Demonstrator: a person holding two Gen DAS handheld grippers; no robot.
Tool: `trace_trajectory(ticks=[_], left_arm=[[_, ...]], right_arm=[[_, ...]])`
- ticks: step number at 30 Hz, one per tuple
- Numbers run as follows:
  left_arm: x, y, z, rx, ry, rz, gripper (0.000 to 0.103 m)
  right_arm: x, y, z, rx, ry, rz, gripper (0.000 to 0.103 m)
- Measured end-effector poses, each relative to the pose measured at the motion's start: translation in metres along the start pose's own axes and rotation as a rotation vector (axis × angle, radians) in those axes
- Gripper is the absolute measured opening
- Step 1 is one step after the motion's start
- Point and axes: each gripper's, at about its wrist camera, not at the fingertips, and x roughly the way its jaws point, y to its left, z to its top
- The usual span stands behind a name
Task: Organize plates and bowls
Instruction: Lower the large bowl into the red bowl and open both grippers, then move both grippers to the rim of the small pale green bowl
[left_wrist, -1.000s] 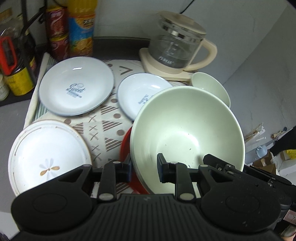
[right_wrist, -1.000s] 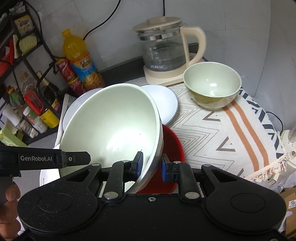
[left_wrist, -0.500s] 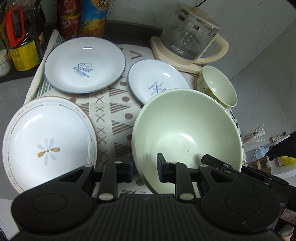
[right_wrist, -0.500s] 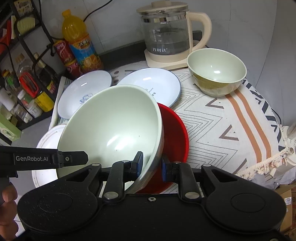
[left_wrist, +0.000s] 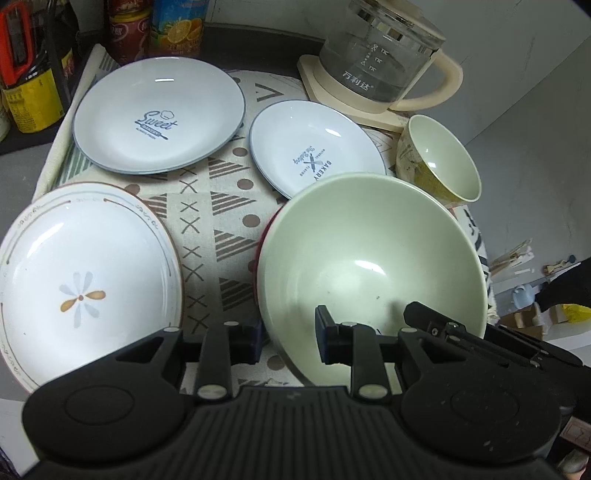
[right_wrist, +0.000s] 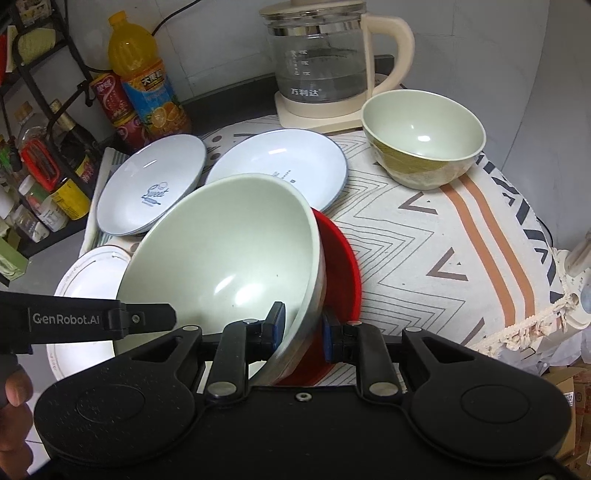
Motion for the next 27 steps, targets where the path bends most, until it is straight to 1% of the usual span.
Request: trace_trajectory(ticks=[3,8,10,11,13,16,17,18,19,20,21,22,24,25,27], left_arm=[[0.001,-0.004,0.003,0.027,-0.001,0.017,0.030],[0.000,-0.001,0.010,0.024,-0.006,0.016,0.035],[-0.001,0.000,0.012,0.024,-0.010,0.028,0.037],[0.000,0.001,0.013,0.021,-0.010,0.033,0.037],[0.000,0.004,0.015,0.012,-0.009,0.038,0.038],[-0.002,0.005,0.017,0.007,-0.017,0.043,0.039],[-0.003,0.005,0.019,0.007,-0.020,0.048,0.043],[-0.003,0.004,0.020,0.007,-0.023,0.052,0.048],[-0.004,0.003,0.021,0.008,-0.028,0.055,0.050],[-0.005,0.002,0.023,0.009,-0.036,0.058,0.054],[-0.006,0.000,0.025,0.010,-0.043,0.061,0.059],[-0.006,-0.001,0.026,0.012,-0.048,0.064,0.061],[-0.007,-0.004,0.030,0.017,-0.057,0.069,0.070],[-0.008,-0.007,0.032,0.021,-0.065,0.069,0.071],[-0.009,-0.011,0.035,0.028,-0.077,0.069,0.074]], right_arm=[[0.004,-0.006,0.002,0.017,0.001,-0.019,0.021],[0.012,-0.009,0.007,0.026,0.007,-0.033,0.021],[0.015,-0.008,0.008,0.027,0.018,-0.037,0.023],[0.015,-0.008,0.009,0.031,0.017,-0.034,0.026],[0.012,-0.006,0.011,0.021,0.005,-0.034,0.027],[0.005,-0.005,0.016,0.012,-0.017,-0.023,0.037],[0.002,-0.006,0.018,0.012,-0.026,-0.024,0.041],[0.000,-0.008,0.020,0.014,-0.036,-0.021,0.042],[-0.003,-0.009,0.022,0.018,-0.045,-0.016,0.042],[-0.005,-0.011,0.024,0.025,-0.052,-0.011,0.044],[-0.006,-0.013,0.026,0.033,-0.060,-0.007,0.049],[-0.007,-0.015,0.027,0.041,-0.069,-0.007,0.052],[-0.010,-0.019,0.028,0.051,-0.088,-0.013,0.058],[-0.012,-0.022,0.029,0.057,-0.097,-0.015,0.060],[-0.014,-0.028,0.031,0.075,-0.112,-0.018,0.070]])
